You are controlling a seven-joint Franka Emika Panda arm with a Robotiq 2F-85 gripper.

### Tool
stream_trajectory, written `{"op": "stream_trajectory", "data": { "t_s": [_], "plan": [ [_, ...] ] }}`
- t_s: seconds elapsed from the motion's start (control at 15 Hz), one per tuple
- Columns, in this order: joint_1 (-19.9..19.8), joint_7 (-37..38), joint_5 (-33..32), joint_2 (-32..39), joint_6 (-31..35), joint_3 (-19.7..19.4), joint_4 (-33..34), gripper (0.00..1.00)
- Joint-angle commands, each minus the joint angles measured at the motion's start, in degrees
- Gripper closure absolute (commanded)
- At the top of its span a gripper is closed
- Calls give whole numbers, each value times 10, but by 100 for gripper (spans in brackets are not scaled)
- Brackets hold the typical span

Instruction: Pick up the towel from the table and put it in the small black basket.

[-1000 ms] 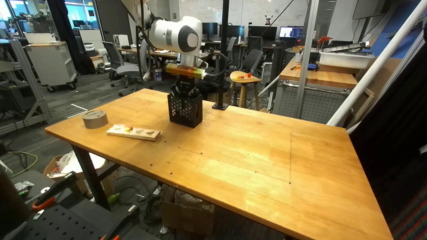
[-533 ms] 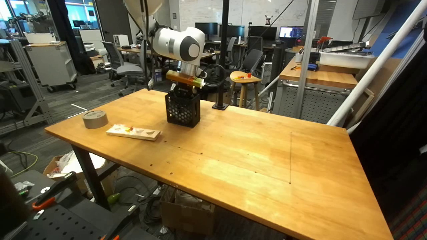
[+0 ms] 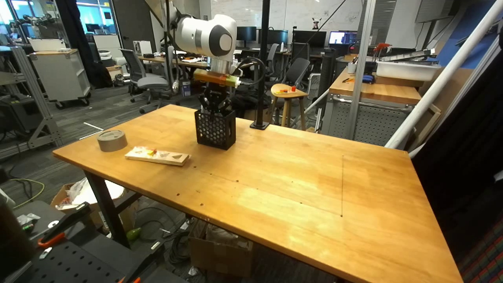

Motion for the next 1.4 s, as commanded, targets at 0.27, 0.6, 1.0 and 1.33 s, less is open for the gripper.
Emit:
{"op": "stream_trajectory", "data": {
  "t_s": [0.27, 0.6, 1.0, 1.33],
  "plan": [
    [49, 38, -70, -61, -79, -16, 43, 99],
    [69, 24, -97, -27, -148, -12, 136, 99],
    [78, 16, -93, 19, -170, -9, 200, 99],
    [75, 21, -82, 45, -147, -5, 209, 99]
  ]
}}
